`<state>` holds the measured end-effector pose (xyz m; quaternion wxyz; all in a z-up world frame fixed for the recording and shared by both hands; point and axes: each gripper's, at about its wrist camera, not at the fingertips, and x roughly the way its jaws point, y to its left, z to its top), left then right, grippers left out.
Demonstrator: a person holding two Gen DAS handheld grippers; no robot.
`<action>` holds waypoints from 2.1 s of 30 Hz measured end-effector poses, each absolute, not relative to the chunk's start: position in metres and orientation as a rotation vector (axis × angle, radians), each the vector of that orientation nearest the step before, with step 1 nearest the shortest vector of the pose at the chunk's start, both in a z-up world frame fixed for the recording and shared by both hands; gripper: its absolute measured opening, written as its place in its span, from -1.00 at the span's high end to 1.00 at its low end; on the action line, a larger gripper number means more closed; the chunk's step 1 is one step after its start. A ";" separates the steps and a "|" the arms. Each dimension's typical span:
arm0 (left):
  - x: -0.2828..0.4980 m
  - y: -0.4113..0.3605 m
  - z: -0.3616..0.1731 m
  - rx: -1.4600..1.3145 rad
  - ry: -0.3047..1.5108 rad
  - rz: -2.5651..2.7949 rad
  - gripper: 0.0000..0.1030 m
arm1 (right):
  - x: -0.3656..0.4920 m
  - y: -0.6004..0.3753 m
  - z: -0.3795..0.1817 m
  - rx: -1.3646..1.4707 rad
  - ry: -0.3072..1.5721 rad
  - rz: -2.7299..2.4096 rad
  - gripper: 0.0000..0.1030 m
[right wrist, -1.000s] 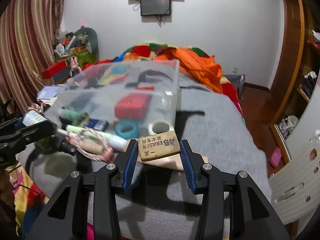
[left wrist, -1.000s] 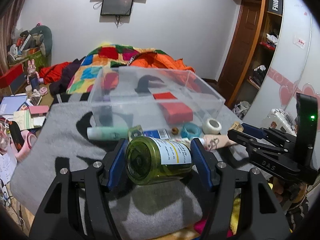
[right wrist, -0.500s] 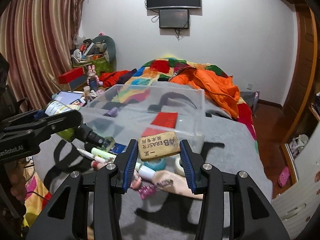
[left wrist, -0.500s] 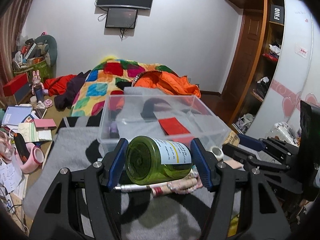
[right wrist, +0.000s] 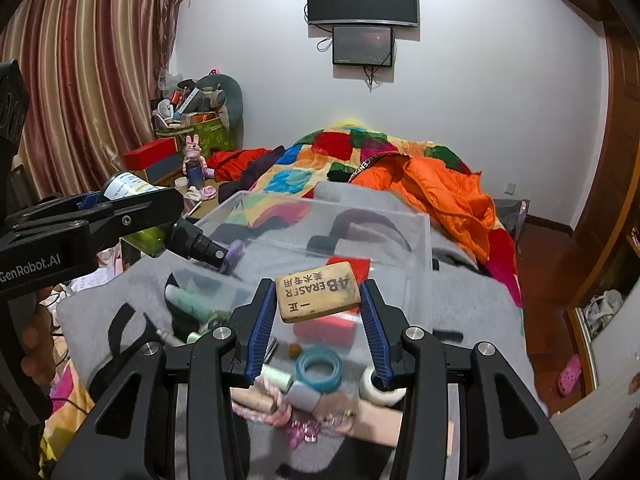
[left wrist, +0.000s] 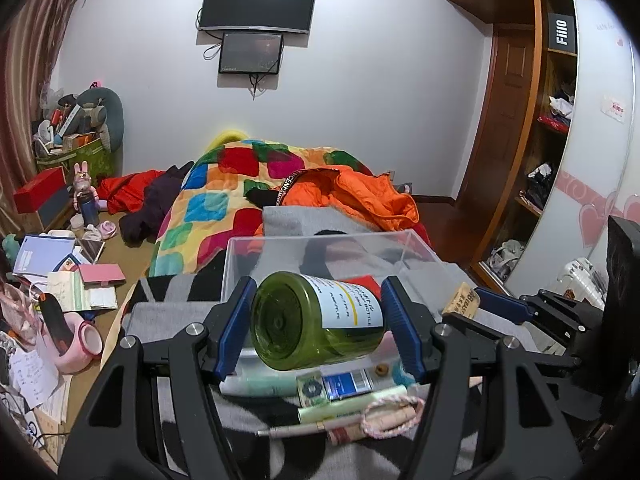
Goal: Organize objects
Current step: 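Lower green bottle into bin with left tool while right drops eraser inside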
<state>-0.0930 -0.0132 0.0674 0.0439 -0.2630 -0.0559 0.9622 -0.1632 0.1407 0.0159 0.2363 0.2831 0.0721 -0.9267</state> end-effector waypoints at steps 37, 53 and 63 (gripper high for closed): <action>-0.183 -0.009 -0.004 -1.138 -0.198 2.779 -0.23 | -0.254 0.120 -0.028 1.035 0.281 -2.553 0.24; -0.146 -0.025 0.017 -1.053 -0.174 2.847 -0.43 | -0.218 0.127 -0.004 0.906 0.302 -2.587 -0.29; -0.124 -0.046 0.007 -1.106 -0.164 2.870 -0.49 | -0.186 0.144 0.006 0.857 0.275 -2.607 -0.46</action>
